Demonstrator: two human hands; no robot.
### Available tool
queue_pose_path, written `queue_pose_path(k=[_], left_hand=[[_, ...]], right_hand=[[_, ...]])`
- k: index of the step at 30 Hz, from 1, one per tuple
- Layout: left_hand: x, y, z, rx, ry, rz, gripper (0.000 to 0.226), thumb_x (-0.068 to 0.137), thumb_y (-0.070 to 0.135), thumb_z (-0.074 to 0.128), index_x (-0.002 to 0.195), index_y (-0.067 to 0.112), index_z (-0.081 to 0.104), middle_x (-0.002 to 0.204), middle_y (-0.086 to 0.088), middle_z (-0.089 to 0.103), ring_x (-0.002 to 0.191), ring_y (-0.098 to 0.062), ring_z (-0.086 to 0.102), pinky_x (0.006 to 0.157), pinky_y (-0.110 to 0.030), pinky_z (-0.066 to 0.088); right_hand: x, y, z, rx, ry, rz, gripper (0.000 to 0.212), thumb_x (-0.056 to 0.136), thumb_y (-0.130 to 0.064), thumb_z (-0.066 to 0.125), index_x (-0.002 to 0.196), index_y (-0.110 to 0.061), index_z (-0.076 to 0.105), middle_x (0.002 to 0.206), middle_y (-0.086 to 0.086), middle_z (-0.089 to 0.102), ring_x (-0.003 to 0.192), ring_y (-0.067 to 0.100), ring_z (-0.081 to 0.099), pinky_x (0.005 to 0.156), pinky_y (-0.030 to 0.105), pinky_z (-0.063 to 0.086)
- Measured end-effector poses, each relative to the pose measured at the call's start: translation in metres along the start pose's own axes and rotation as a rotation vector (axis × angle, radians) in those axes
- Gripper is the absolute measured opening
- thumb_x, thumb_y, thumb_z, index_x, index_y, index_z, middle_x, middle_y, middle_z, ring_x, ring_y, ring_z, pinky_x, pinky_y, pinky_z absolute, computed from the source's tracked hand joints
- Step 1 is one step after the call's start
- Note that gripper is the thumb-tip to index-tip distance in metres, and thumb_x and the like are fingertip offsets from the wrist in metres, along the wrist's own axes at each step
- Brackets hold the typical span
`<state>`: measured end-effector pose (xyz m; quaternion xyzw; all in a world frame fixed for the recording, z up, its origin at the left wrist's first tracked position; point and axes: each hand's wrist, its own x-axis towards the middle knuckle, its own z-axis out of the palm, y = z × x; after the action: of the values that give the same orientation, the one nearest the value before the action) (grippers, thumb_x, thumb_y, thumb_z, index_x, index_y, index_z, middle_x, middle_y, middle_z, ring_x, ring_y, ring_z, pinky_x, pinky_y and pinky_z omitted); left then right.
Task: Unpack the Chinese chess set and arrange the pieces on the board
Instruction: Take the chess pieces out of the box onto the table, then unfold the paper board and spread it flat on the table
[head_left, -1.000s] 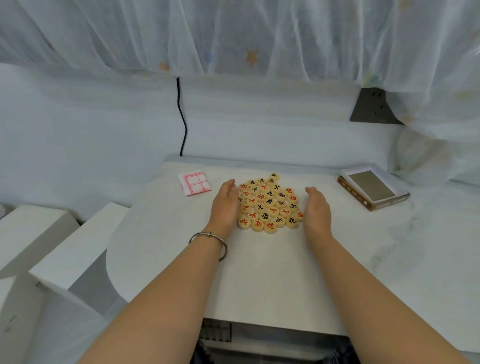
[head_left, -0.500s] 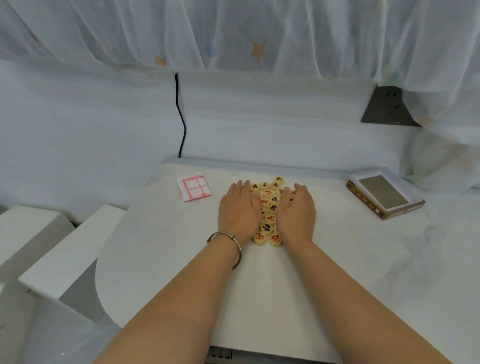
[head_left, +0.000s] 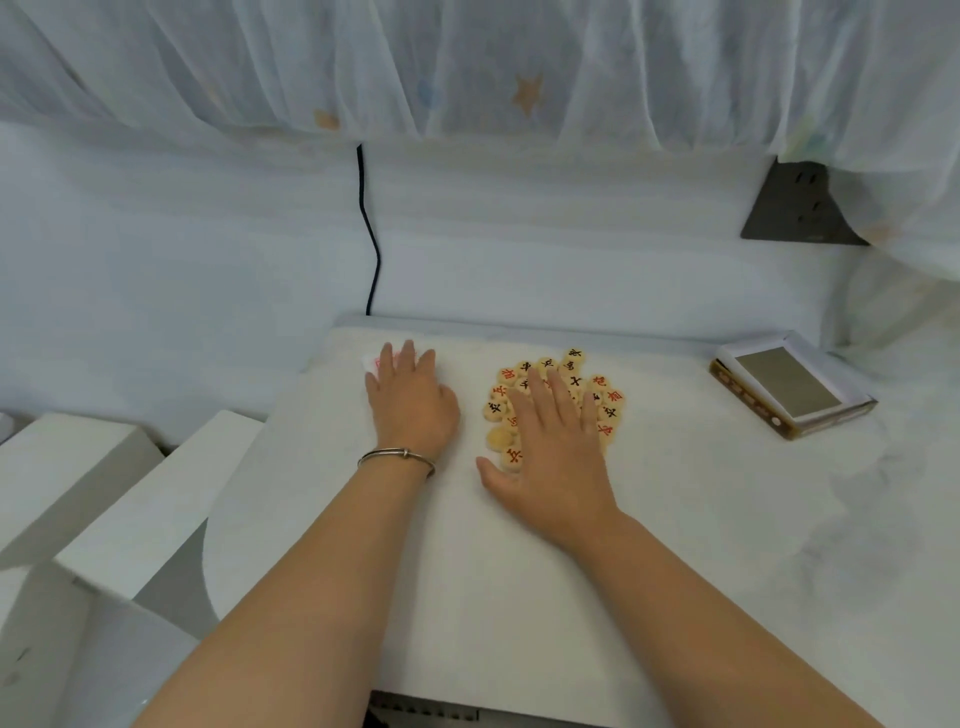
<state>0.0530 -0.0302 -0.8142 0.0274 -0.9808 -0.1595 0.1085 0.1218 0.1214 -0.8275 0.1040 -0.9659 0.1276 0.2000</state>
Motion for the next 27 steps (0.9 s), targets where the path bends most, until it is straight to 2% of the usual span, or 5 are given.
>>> queue_pose_path(k=[6, 10, 18, 21, 27], left_hand=[[-0.009, -0.016, -0.006, -0.004, -0.087, 0.154, 0.034, 0.090, 0.019, 0.043, 0.120, 0.012, 0.057, 0.125, -0.006, 0.056, 0.116, -0.030, 0.047, 0.089, -0.037, 0.041], [-0.021, -0.021, -0.026, -0.064, -0.147, 0.203, 0.023, 0.091, 0.031, 0.052, 0.084, 0.014, 0.067, 0.084, -0.003, 0.059, 0.088, -0.026, 0.054, 0.066, -0.028, 0.035], [-0.050, -0.028, -0.062, -0.219, -0.071, 0.028, 0.022, 0.084, 0.005, 0.051, 0.083, 0.004, 0.072, 0.094, -0.011, 0.071, 0.090, -0.028, 0.061, 0.063, -0.024, 0.033], [-0.057, -0.043, -0.068, -0.238, -0.035, -0.040, 0.022, 0.083, 0.006, 0.052, 0.083, 0.004, 0.073, 0.089, -0.010, 0.072, 0.084, -0.027, 0.062, 0.066, -0.029, 0.043], [-0.058, -0.057, -0.075, -0.951, -0.118, -0.321, 0.026, 0.086, 0.004, 0.060, 0.062, -0.004, 0.055, 0.063, -0.014, 0.052, 0.045, -0.016, 0.056, 0.049, -0.030, 0.057]], right_hand=[[0.018, 0.005, 0.007, -0.136, -0.048, 0.025, 0.071, 0.083, -0.057, 0.044, 0.139, -0.013, 0.041, 0.153, 0.008, 0.030, 0.145, 0.026, 0.015, 0.115, 0.048, -0.004], [0.020, 0.008, 0.003, -0.163, -0.064, 0.089, 0.064, 0.090, -0.052, 0.045, 0.135, -0.007, 0.044, 0.150, 0.012, 0.034, 0.144, 0.030, 0.019, 0.115, 0.054, 0.003], [0.007, -0.019, 0.000, -0.074, -0.184, -0.175, 0.059, 0.094, -0.041, 0.009, 0.144, -0.019, 0.031, 0.158, 0.000, 0.017, 0.147, 0.023, 0.001, 0.116, 0.046, -0.006], [0.010, -0.027, 0.003, -0.126, -0.271, -0.205, 0.048, 0.101, -0.035, 0.020, 0.147, -0.023, 0.025, 0.159, -0.004, 0.010, 0.147, 0.022, -0.007, 0.114, 0.047, -0.012], [0.025, -0.032, 0.003, -0.212, -0.355, -0.178, 0.046, 0.098, -0.027, 0.030, 0.144, -0.025, 0.033, 0.155, -0.002, 0.025, 0.147, 0.020, 0.002, 0.113, 0.055, -0.008]])
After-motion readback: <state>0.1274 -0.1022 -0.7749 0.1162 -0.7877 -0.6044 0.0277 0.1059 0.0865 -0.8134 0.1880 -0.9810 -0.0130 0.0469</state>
